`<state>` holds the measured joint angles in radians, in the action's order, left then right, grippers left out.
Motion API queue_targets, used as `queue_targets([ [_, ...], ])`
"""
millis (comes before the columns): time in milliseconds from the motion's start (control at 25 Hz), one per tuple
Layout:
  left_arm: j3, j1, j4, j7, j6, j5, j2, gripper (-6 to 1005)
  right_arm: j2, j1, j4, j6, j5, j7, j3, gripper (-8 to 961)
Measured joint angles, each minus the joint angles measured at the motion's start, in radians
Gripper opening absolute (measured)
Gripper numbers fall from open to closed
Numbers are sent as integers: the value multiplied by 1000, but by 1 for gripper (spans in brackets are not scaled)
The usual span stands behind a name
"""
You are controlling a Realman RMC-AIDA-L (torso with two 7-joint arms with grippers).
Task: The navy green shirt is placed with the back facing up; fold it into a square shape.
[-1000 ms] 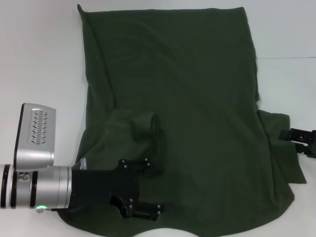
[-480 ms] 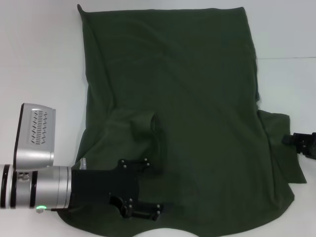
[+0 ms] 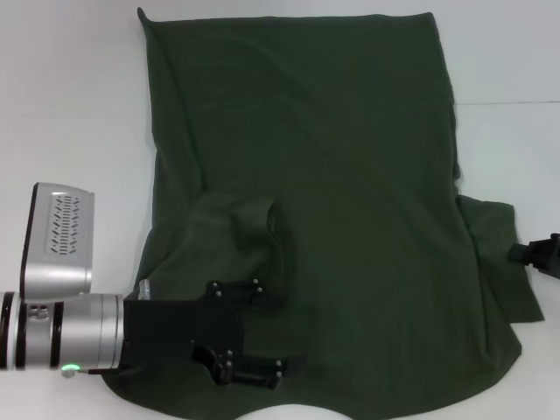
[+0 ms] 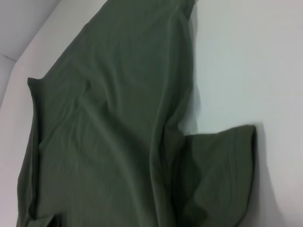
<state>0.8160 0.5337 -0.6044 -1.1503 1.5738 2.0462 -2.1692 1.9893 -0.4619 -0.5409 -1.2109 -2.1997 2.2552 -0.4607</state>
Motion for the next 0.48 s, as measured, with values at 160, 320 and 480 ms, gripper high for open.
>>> queue_targets([
  [160,0,0,0,0,0,0,0,873,0,5,-2,2,1,-3,18,80],
  [320,0,0,0,0,2,0,0,874,-5,12,-1,2,2,-10,35,24],
  [480,0,1,0,-7,3,0,0,874,-14,23,-12,-1,2,-10,55,10],
])
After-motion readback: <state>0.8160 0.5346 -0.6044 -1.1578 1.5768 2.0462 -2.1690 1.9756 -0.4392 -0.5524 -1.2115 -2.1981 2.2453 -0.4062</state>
